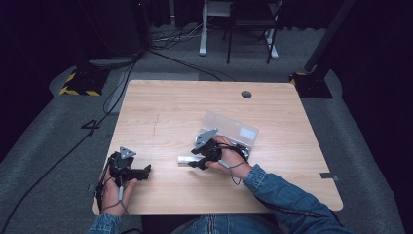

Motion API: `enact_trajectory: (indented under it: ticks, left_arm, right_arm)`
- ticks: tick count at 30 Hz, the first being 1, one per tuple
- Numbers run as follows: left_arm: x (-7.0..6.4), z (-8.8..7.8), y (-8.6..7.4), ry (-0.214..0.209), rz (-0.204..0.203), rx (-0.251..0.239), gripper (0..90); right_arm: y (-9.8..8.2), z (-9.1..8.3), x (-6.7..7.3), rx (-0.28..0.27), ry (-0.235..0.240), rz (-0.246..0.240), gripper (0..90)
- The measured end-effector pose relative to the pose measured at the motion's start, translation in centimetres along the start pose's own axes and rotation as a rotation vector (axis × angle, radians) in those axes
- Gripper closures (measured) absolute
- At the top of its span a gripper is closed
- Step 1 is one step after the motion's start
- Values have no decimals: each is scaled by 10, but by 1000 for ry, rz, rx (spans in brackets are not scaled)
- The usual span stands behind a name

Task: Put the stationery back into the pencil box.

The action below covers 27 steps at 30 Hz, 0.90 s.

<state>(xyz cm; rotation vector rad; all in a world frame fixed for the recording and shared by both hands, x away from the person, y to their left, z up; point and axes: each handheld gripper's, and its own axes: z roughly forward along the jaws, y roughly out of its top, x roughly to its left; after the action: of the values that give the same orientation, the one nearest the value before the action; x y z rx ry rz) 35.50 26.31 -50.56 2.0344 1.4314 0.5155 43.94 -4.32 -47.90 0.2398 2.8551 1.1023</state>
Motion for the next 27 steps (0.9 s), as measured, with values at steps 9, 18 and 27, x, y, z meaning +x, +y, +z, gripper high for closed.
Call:
enact_trajectory:
  ticks: [9, 18, 27]
  left_arm:
    - [0, 0, 0, 0, 0, 1, 1]
    - [0, 0, 0, 0, 0, 0, 1]
    - [0, 0, 0, 1, 0, 1, 1]
  right_arm:
    - [-3, 7, -1, 13, 7, -26, 577]
    - [-4, 8, 3, 27, 8, -50, 703]
    - [-5, 8, 3, 21, 25, -47, 704]
